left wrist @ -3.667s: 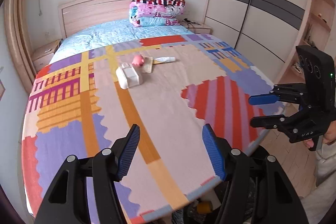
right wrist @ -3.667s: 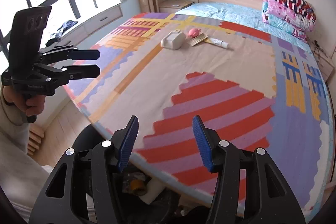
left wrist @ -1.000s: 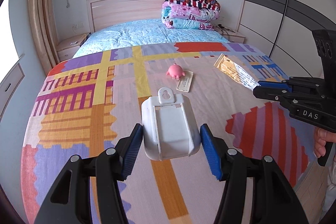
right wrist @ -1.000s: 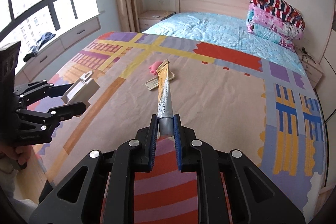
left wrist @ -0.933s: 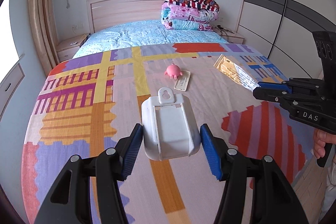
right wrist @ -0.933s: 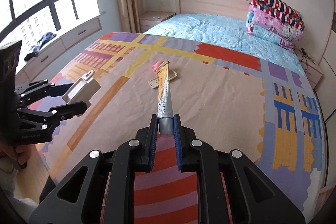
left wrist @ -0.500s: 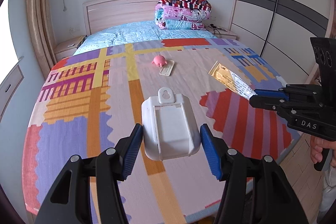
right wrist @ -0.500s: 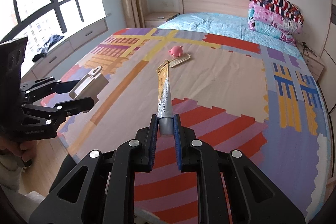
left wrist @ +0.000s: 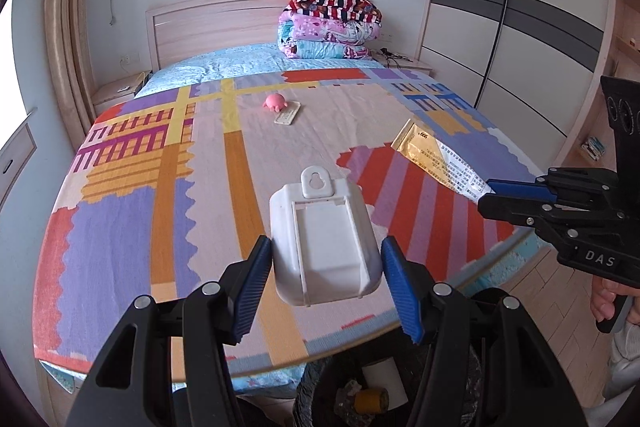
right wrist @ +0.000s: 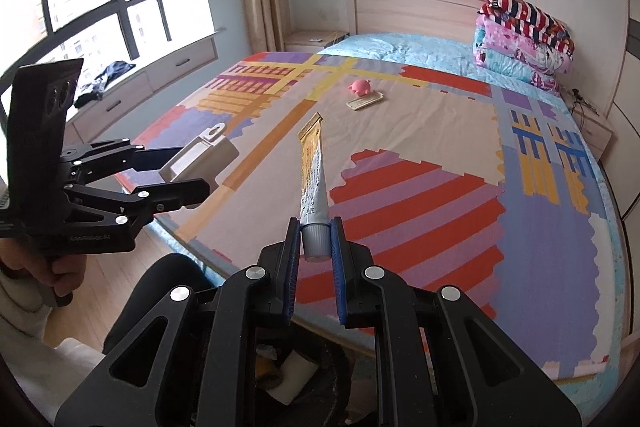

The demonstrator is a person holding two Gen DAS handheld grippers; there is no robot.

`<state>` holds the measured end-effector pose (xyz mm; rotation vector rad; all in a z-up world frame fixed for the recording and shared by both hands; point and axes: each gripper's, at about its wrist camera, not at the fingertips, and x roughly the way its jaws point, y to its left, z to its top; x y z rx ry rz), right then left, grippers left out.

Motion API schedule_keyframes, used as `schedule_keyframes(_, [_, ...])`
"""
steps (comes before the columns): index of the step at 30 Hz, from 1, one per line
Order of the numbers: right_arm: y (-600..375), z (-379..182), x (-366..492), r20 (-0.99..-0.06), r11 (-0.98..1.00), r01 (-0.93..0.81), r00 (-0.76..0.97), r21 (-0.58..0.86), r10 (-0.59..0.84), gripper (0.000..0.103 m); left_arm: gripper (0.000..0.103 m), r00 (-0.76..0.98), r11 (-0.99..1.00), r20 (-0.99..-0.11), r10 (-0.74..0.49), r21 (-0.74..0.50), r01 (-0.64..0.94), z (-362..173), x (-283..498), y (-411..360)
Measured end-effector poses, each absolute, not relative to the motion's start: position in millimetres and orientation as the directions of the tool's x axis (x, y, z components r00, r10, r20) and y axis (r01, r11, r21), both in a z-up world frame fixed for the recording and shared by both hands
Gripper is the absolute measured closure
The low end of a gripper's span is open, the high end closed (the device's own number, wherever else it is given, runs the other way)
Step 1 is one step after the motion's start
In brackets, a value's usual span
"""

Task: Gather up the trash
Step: 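Carry the white box and toothpaste tube over the black bin with both grippers, then open both grippers to drop the box and toothpaste into the bin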

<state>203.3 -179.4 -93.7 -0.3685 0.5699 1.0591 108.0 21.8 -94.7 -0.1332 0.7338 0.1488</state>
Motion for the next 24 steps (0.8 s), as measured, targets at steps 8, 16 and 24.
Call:
schedule_keyframes(8, [-192.5,-118.6,170.7,-0.63,0.427,-0.904,0.328,0.006,0.704,0.087,0.048,0.715,0.987,-0.698,0.028,-0.096,-0.132,-117.7,84.3,4.8])
schedule_keyframes(16, [-198.4,-139.1,141.9,-0.659,0.409,-0.912,0.309,-0.002,0.686,0.087,0.048,0.691,0.988,-0.723,-0.003,-0.109,-0.11,-136.2,60.4,-10.1])
schedule_keyframes(24, [-202.3,-164.3,133.4,-0.709,0.41,-0.912,0.286,0.004,0.644,0.087,0.048,0.62,0.986,-0.78,-0.08,-0.153,-0.065,-169.5,58.5,-28.7])
